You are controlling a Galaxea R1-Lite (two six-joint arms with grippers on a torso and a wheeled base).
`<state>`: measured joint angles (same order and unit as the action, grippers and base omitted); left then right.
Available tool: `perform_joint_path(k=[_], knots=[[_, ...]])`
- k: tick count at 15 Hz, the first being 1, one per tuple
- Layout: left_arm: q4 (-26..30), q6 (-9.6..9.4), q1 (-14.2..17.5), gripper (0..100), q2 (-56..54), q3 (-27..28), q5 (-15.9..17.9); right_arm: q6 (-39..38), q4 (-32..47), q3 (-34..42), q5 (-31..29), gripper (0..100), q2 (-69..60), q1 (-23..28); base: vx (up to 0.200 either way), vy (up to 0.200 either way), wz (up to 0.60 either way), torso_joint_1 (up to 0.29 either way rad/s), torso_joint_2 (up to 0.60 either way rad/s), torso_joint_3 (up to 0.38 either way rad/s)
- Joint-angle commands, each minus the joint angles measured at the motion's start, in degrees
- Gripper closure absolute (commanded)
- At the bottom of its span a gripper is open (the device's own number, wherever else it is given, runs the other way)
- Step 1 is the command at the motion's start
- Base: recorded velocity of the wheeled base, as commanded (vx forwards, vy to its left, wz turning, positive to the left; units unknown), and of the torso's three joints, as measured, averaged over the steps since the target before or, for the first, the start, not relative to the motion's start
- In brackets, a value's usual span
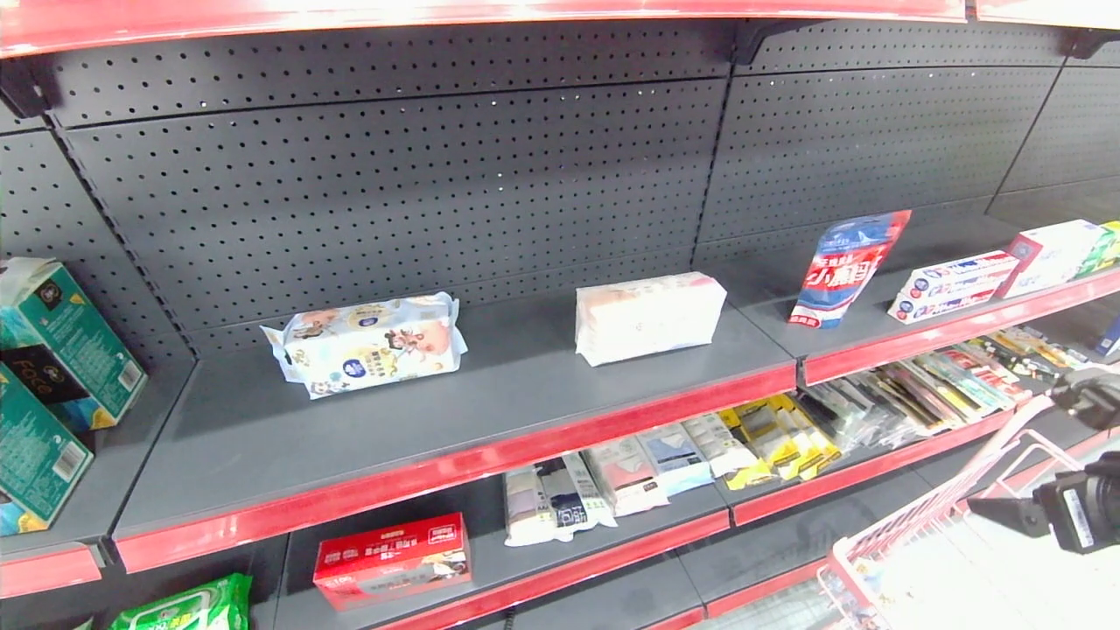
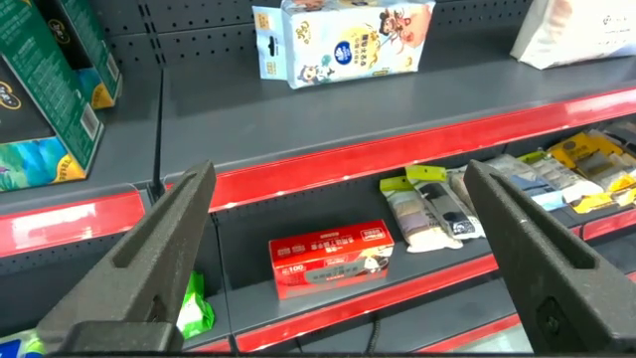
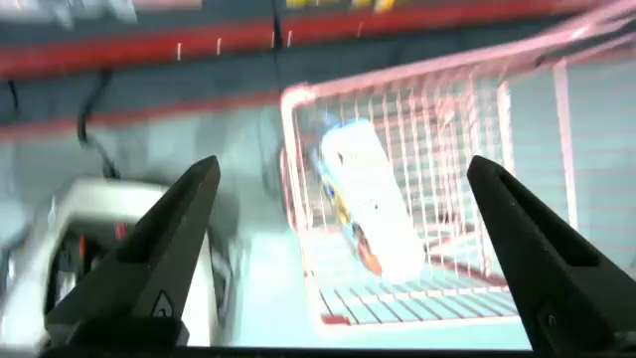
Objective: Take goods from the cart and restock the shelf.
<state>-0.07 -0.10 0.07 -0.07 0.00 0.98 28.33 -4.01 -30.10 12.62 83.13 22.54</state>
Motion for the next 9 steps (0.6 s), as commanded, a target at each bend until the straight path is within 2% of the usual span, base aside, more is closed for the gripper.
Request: perform_joint_path(k=[1, 3, 5, 9], knots=[[0.0, 0.01, 0.0, 0, 0.1, 0.0, 0.0, 9.0, -7.6, 4.2, 3.8, 0, 20.1, 8.0, 0.0, 0.0, 0.0, 0.0, 0.0, 0.0], [0.0, 0.01, 0.0, 0, 0.1, 0.0, 0.0, 11.4, -12.5, 4.4, 3.1, 0, 23.3, 9.0, 0.0, 0.0, 0.0, 0.0, 0.0, 0.0], [0.0, 0.01, 0.0, 0, 0.1, 0.0, 0.0, 18.5, -14.0, 4.5, 3.0, 0, 25.9, 13.4, 0.0, 0.0, 0.0, 0.0, 0.0, 0.0], [0.0, 0.01, 0.0, 0, 0.1, 0.0, 0.0, 19.7, -14.4, 4.4, 3.0, 0, 28.2, 14.1, 0.0, 0.0, 0.0, 0.0, 0.0, 0.0]])
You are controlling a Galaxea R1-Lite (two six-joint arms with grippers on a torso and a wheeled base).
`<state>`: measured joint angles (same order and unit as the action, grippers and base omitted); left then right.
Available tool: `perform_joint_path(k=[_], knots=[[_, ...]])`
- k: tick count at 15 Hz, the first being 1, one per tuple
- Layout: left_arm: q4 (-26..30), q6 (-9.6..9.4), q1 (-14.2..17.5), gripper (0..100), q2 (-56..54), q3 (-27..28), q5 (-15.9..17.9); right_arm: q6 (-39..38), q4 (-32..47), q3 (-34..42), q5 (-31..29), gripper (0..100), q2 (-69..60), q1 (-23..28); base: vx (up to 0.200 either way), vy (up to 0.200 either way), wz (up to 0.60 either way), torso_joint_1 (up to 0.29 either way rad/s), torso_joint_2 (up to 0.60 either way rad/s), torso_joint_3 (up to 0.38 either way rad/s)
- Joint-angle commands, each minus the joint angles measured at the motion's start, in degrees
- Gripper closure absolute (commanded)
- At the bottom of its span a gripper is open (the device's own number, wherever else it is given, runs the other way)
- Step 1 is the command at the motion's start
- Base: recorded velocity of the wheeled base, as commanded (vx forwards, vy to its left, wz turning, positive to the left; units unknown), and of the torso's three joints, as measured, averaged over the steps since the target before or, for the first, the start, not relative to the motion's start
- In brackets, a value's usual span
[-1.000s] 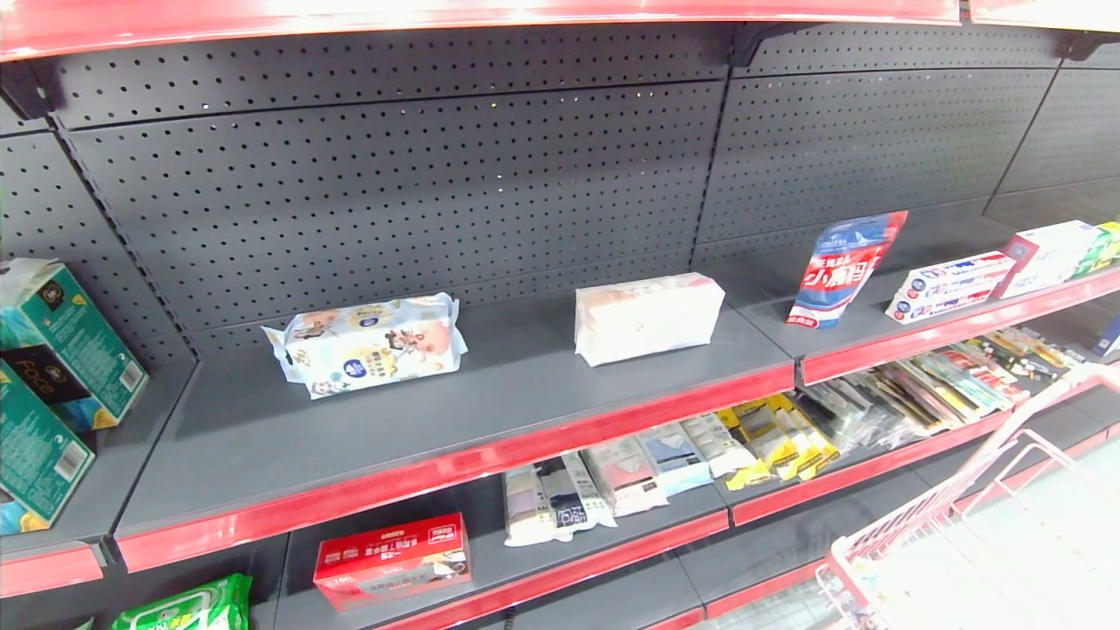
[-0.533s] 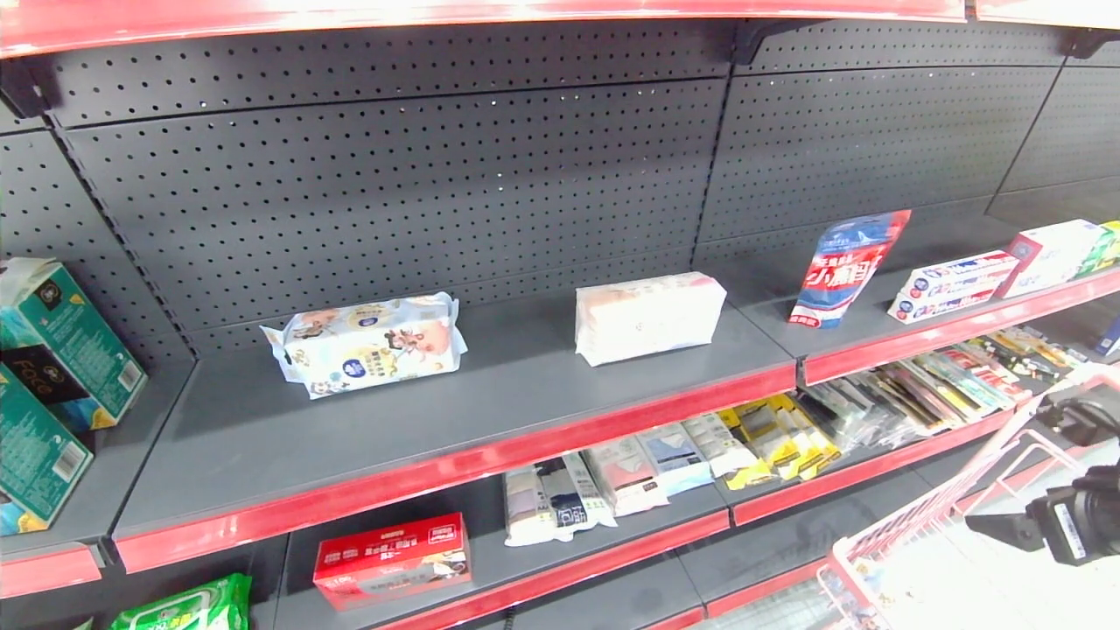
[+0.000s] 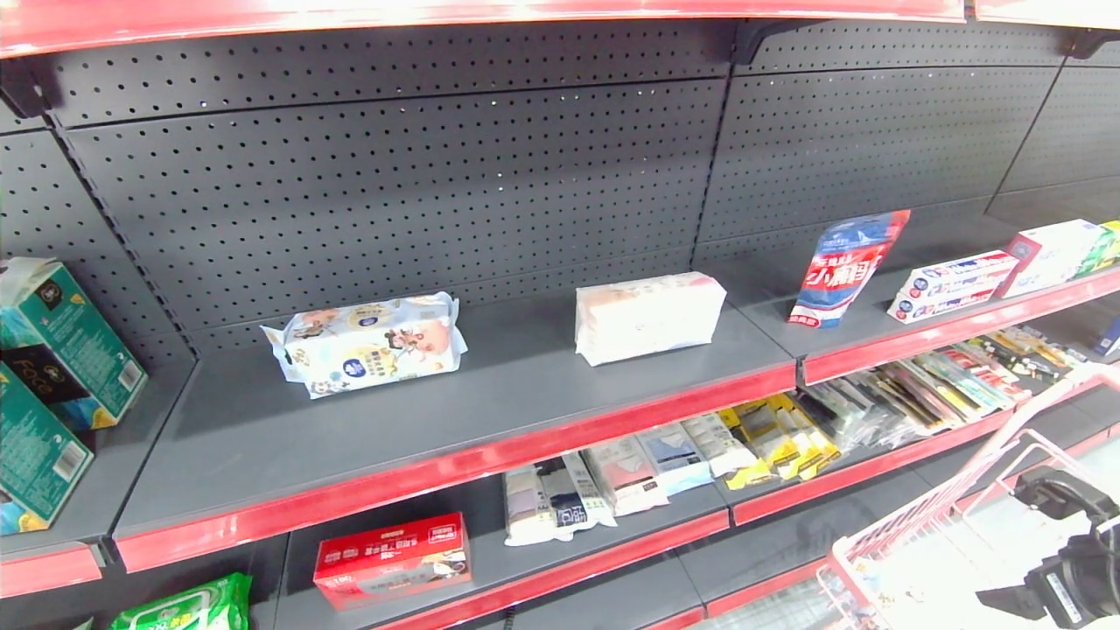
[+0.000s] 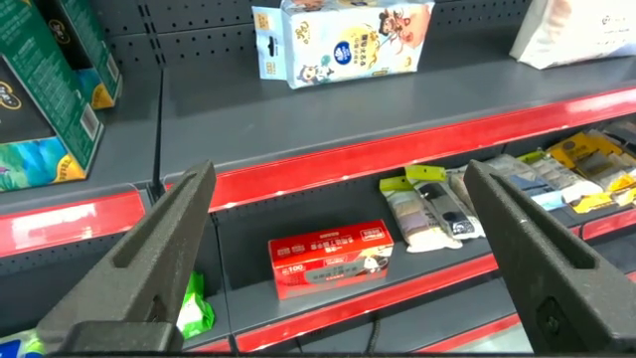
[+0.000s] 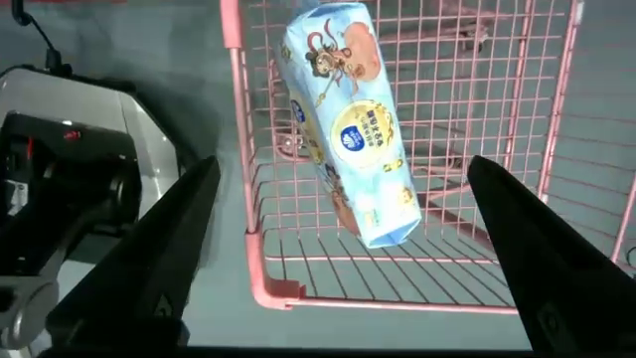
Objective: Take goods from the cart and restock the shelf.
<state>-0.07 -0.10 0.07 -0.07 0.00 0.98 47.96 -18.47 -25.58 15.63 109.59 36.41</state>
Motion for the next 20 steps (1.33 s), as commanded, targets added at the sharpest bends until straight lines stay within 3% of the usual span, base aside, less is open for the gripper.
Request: perform_joint_path(k=[1, 8, 20], knots=[[0.0, 0.01, 0.0, 0, 0.1, 0.0, 0.0, 0.1, 0.0, 0.0, 0.0, 0, 1.9, 0.3, 0.0, 0.0, 0.0, 0.0, 0.0, 0.0], [0.0, 0.01, 0.0, 0, 0.1, 0.0, 0.0, 0.5, 0.0, 0.3, 0.0, 0, 1.9, 0.5, 0.0, 0.0, 0.0, -0.042, 0.09, 0.046], [0.0, 0.01, 0.0, 0, 0.1, 0.0, 0.0, 5.4, 0.0, -0.4, -0.1, 0, 2.8, 3.4, 0.0, 0.0, 0.0, -0.141, 0.31, 0.164]])
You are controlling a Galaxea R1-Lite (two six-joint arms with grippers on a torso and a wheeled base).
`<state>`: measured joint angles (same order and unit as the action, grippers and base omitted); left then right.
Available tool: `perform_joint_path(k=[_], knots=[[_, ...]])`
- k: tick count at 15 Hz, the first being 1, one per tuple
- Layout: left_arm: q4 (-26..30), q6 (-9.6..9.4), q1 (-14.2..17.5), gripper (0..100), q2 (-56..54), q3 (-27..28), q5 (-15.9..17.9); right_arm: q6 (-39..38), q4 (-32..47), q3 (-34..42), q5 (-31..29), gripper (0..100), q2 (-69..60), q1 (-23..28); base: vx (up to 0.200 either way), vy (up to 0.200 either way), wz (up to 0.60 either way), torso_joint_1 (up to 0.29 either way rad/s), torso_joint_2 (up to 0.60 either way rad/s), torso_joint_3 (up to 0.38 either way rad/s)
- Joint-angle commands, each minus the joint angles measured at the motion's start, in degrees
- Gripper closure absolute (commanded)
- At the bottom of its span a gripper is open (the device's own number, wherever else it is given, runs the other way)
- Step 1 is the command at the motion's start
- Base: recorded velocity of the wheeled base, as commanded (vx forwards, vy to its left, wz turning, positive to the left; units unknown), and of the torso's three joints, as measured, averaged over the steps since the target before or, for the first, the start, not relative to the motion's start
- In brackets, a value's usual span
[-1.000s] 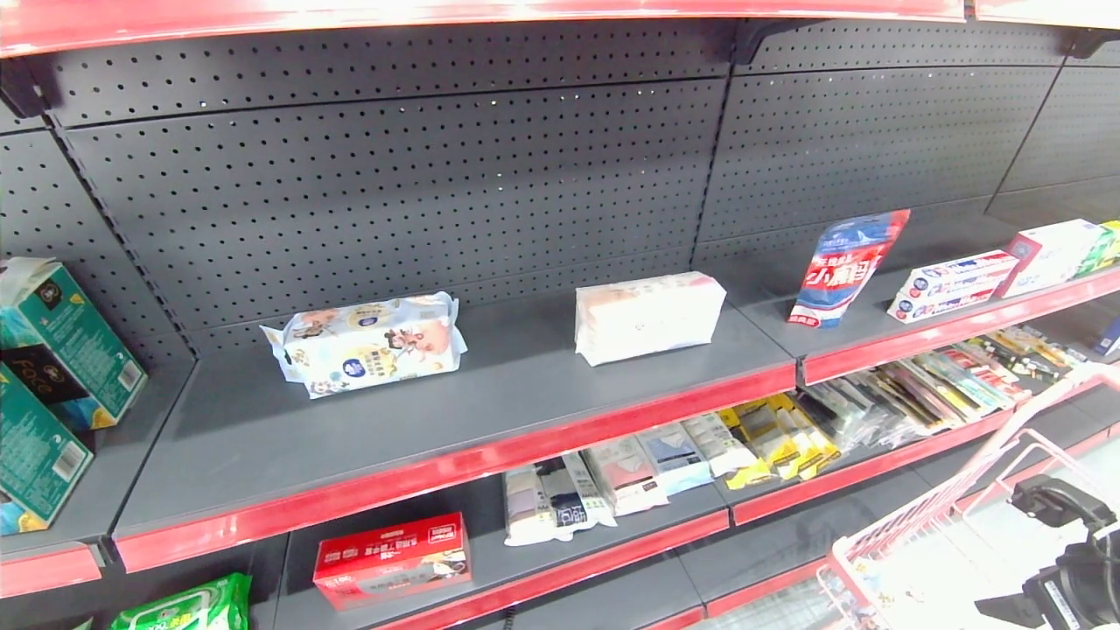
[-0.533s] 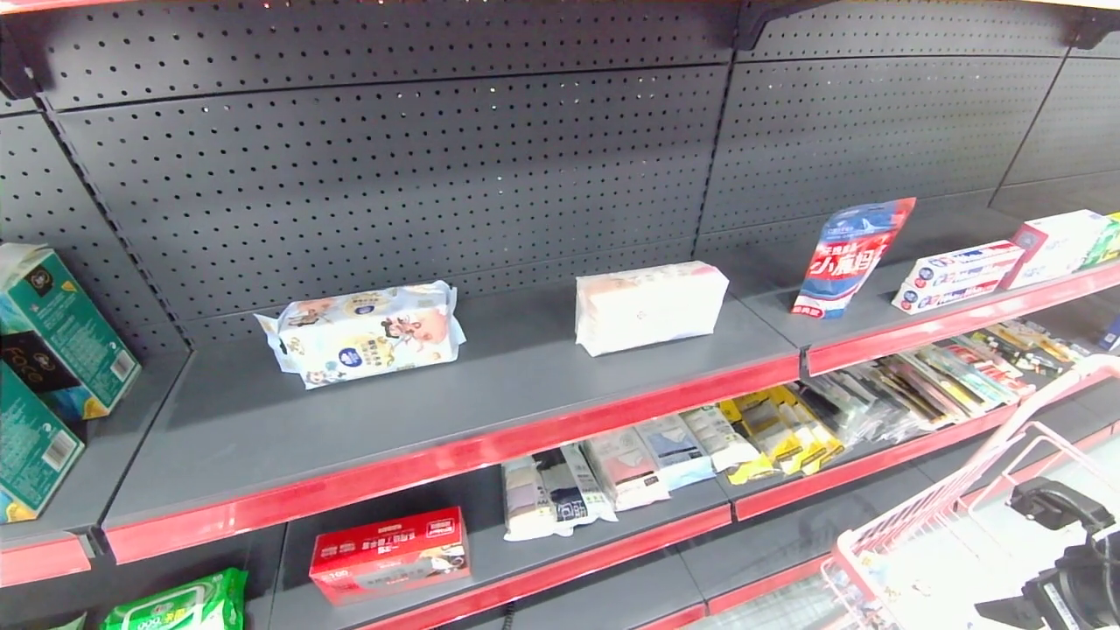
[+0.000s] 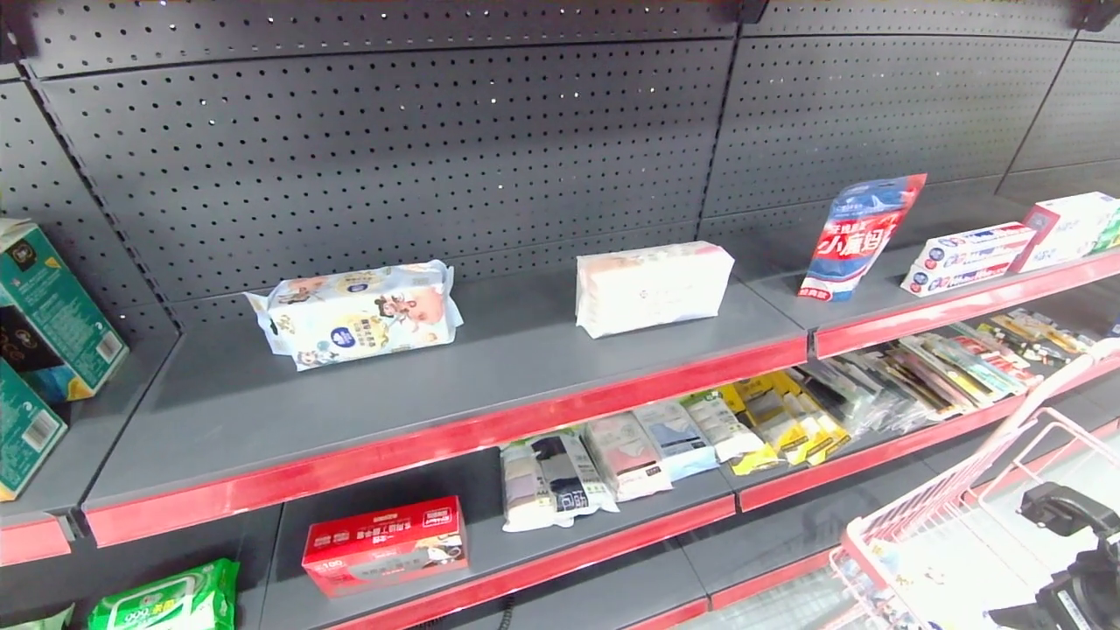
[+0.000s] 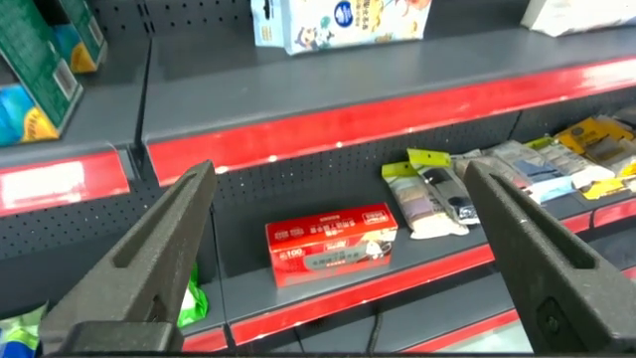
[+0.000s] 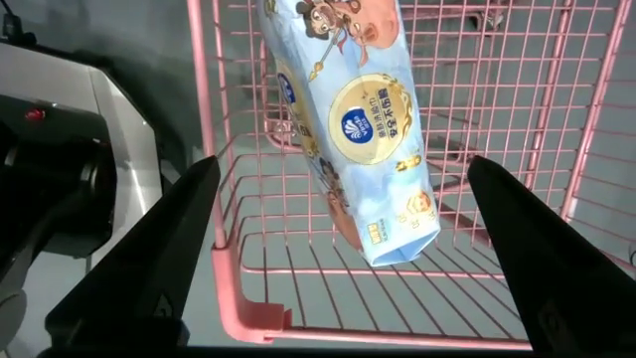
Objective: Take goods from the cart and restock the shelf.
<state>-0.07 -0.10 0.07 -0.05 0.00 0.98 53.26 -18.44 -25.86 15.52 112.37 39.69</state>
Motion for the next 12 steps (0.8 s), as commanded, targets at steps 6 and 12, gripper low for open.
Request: perform_joint_path(k=[6, 12], knots=[[0.0, 0.01, 0.0, 0, 0.0, 0.0, 0.0, 0.8, 0.0, 0.5, 0.0, 0, 0.0, 1.7, 0.0, 0.0, 0.0, -0.157, 0.34, 0.185], [0.0, 0.01, 0.0, 0, 0.0, 0.0, 0.0, 3.8, 0.0, -1.3, 0.0, 0, 0.8, 4.4, 0.0, 0.0, 0.0, -0.167, 0.37, 0.2]])
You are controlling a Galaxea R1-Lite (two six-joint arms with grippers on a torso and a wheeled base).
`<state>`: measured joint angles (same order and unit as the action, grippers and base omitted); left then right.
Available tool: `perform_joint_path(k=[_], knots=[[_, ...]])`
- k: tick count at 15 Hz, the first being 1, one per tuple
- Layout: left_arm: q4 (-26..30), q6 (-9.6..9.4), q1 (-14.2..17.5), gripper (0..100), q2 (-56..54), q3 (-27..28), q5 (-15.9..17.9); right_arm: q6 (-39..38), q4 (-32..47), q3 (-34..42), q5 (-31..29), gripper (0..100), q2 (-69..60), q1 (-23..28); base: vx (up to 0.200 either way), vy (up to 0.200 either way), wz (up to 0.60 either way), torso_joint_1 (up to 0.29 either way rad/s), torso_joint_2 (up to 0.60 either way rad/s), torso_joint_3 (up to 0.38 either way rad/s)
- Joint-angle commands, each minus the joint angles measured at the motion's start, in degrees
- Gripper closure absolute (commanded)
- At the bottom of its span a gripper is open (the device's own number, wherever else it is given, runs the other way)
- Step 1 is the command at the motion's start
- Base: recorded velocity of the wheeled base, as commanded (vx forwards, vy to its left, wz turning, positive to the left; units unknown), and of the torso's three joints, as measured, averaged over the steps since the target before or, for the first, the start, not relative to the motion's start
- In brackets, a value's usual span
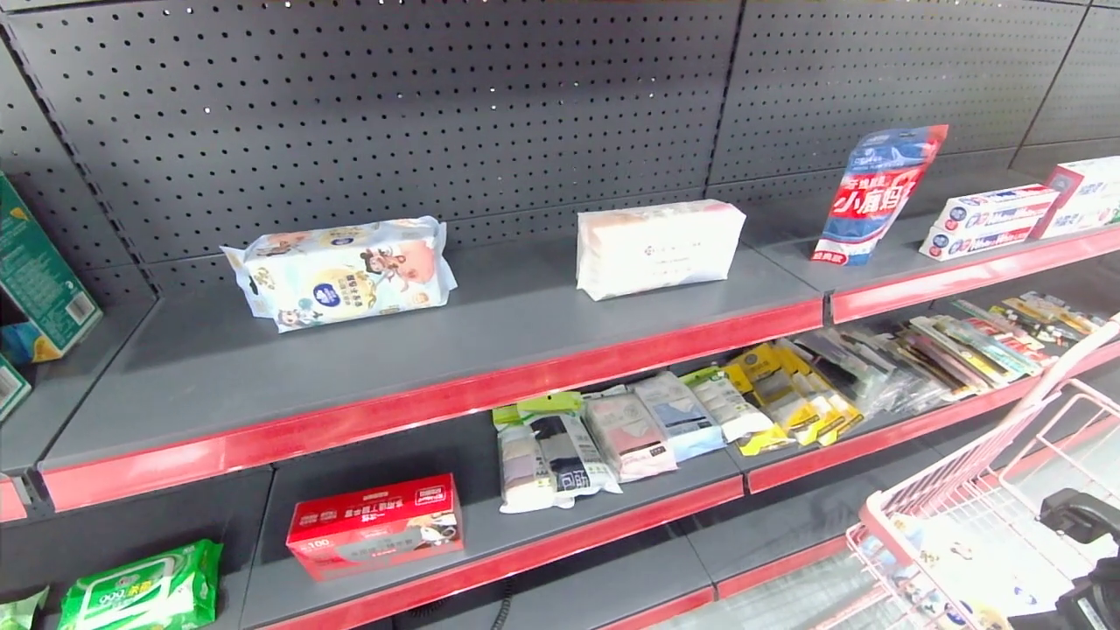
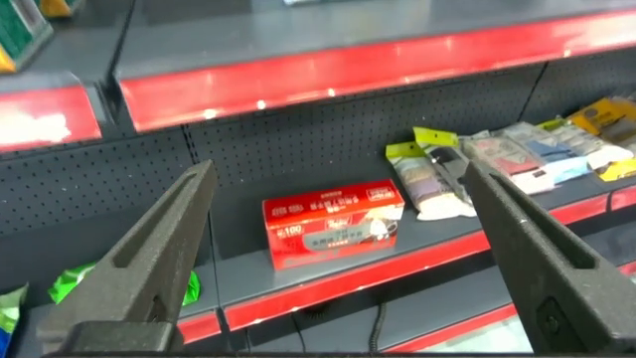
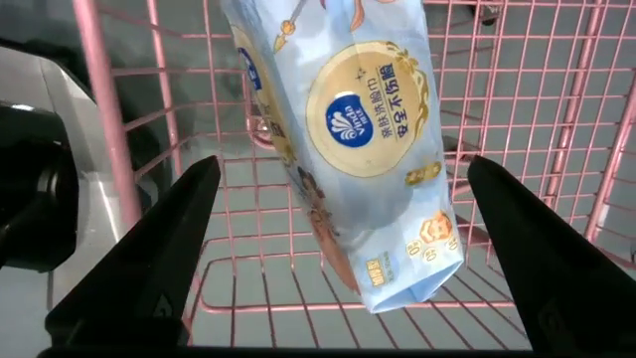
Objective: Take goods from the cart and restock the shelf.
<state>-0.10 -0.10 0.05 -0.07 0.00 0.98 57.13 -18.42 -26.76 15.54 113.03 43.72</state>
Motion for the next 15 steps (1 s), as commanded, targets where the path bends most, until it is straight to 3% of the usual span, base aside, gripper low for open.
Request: perform_joint_path(k=[1, 4, 8, 15], knots=[[0.0, 0.01, 0.0, 0, 0.1, 0.0, 0.0, 0.2, 0.1, -2.2, 0.4, 0, 0.5, 0.7, 0.0, 0.0, 0.0, -0.193, 0.42, 0.242], [0.0, 0.01, 0.0, 0, 0.1, 0.0, 0.0, 1.5, 0.3, -5.9, 2.0, 0, 1.7, 1.7, 0.0, 0.0, 0.0, -0.111, 0.26, 0.152], [0.0, 0.01, 0.0, 0, 0.1, 0.0, 0.0, 9.6, 0.8, -7.2, 7.1, 0, 5.2, 3.7, 0.0, 0.0, 0.0, -0.012, 0.03, 0.016], [0.0, 0.01, 0.0, 0, 0.1, 0.0, 0.0, 12.0, 0.7, -9.4, 8.8, 0, 12.0, 3.9, 0.0, 0.0, 0.0, 0.0, 0.0, 0.0]])
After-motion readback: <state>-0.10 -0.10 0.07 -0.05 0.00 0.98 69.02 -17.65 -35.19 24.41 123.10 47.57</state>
